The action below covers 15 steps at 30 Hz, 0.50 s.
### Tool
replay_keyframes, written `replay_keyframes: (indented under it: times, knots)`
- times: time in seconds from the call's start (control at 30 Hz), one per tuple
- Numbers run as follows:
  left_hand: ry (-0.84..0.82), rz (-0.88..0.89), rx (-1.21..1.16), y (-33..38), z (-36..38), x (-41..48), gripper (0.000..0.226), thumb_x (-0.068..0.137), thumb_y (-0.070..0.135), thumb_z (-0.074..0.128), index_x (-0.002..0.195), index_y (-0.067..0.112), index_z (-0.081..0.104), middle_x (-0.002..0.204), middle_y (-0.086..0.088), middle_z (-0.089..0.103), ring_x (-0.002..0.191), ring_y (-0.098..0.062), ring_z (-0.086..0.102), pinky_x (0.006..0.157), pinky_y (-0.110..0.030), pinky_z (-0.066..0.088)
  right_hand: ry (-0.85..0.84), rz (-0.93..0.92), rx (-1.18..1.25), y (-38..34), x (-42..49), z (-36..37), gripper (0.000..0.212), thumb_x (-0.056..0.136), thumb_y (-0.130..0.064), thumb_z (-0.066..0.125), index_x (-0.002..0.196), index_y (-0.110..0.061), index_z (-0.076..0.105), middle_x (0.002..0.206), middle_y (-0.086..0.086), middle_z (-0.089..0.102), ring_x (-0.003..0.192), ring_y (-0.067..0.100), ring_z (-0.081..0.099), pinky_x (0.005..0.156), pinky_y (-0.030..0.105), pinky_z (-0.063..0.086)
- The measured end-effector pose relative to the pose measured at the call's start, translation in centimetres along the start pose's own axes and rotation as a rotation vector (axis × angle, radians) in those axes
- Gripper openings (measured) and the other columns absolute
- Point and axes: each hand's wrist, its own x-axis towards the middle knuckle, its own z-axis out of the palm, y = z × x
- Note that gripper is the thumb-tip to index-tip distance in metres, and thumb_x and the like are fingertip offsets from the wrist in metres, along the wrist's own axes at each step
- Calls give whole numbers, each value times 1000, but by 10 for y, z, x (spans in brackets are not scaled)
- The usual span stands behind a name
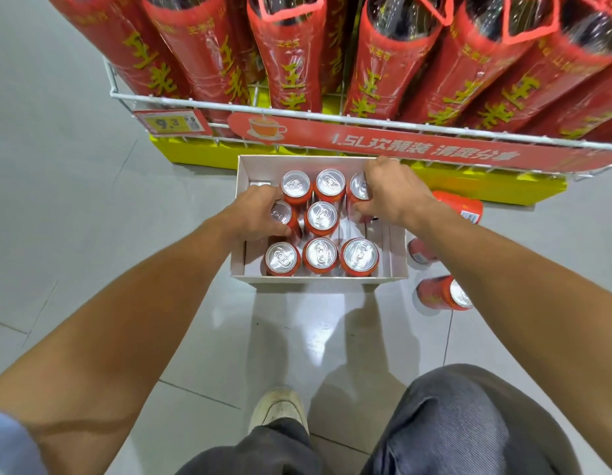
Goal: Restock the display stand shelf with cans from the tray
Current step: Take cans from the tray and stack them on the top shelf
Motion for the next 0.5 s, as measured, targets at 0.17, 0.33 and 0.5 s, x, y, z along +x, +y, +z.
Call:
replay_keyframes:
  times: [0.17, 0.33, 0.5]
  knots:
    - [-114, -66, -21, 0, -14, 19, 52, 83, 25, 84, 129, 11, 63, 117, -2, 66, 104, -20, 59, 85, -31, 47, -63, -7, 21, 2, 5, -3, 40, 79, -35, 84, 98, -9, 61, 101, 12, 65, 80, 28, 56, 66, 35, 46]
    - [21, -92, -66, 1, 9, 19, 52, 86, 27, 74, 133, 14, 58, 126, -6, 67, 116, -27, 61, 89, -30, 46, 12, 29, 149, 10, 16, 8, 45, 75, -38, 80, 106, -9, 67, 104, 14, 68, 91, 33, 64, 77, 41, 57]
    - [115, -122, -80, -1, 20, 17, 56, 84, 36, 78, 129, 9, 59, 126, -12, 68, 116, -32, 61, 89, -33, 44, 18, 57, 216, 12, 18, 20, 53, 72, -49, 89, 103, -13, 65, 99, 9, 71, 88, 30, 67, 77, 43, 60]
